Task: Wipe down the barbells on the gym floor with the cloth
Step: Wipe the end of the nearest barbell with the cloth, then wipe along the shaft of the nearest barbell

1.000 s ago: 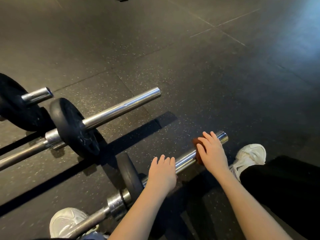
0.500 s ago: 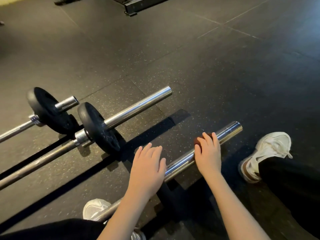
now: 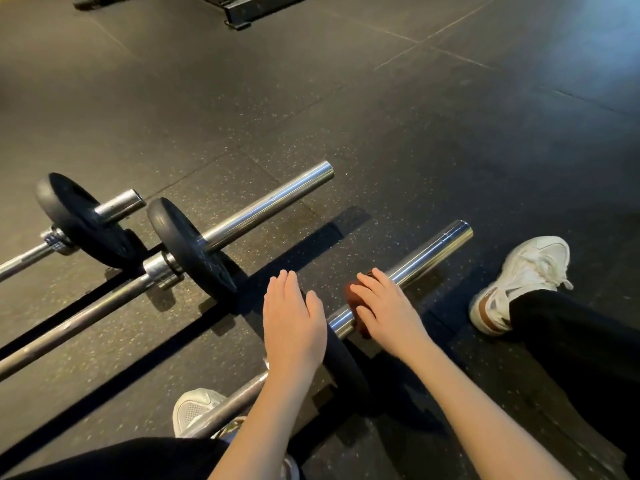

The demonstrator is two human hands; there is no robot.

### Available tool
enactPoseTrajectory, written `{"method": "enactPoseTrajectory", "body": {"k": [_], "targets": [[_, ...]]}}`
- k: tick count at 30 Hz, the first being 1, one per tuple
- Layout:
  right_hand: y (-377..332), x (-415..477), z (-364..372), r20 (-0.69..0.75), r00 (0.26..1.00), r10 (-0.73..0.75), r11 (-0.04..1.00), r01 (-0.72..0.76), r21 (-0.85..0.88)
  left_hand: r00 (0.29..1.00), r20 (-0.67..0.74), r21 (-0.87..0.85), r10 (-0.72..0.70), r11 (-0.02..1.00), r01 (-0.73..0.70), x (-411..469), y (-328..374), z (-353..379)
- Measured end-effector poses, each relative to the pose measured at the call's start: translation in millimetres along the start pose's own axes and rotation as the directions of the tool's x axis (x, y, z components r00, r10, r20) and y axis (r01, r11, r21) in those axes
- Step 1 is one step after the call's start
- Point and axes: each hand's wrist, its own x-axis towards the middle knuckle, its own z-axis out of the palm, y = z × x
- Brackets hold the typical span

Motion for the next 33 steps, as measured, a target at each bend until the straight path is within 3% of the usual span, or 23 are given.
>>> {"method": "enactPoseTrajectory", "body": {"k": [2,5,9,12,15,18,22,26,30,33], "targets": [[15,11,-14,-0.001,1.0,0.006,1.0,-0.006,-0.025,0.999,0.034,-0.007,0.018,1.0,-0.018,1,-3,-3],[3,12,-11,-0.09,0.984,0.153,0.988,-0.152,0.012,0.992,0.108,-0.006,0.064,0.998,-0.064,3,-10,-7],[-22,-10,-1,0.004,1.0,-0.008,1.0,0.008,0.006,0.982,0.164,0.013,0.097,0.995,-0.101,4,-15,-12],[-17,-1,-17,0.001,0.999,0.046,0.999,-0.046,0.026,0.969,0.215,0.07,0.125,0.987,-0.143,3,-17,-18],[-32,-1,-23,0.021,0.977,0.21,0.964,-0.211,0.164,0.962,0.238,0.146,0.131,0.975,-0.169,-4,-22,-26],[-44,-13,-31,0.191,0.966,0.174,0.961,-0.209,0.181,0.952,0.269,0.128,0.145,0.974,-0.185,-12,-31,-35],[-46,-39,-71,0.229,0.946,0.228,0.83,-0.312,0.462,0.932,0.33,0.156,0.152,0.965,-0.213,-18,-41,-46],[-65,-65,-102,0.078,0.963,0.258,0.756,-0.252,0.605,0.915,0.382,0.19,0.128,0.958,-0.214,-30,-59,-57],[-97,-78,-119,-0.042,0.986,0.162,0.778,-0.101,0.62,0.943,0.331,0.15,0.035,0.985,-0.089,-52,-83,-60],[-125,-80,-113,-0.056,0.998,0.031,0.843,0.004,0.537,0.942,0.333,0.195,-0.027,0.98,-0.042,-62,-98,-61]]}}
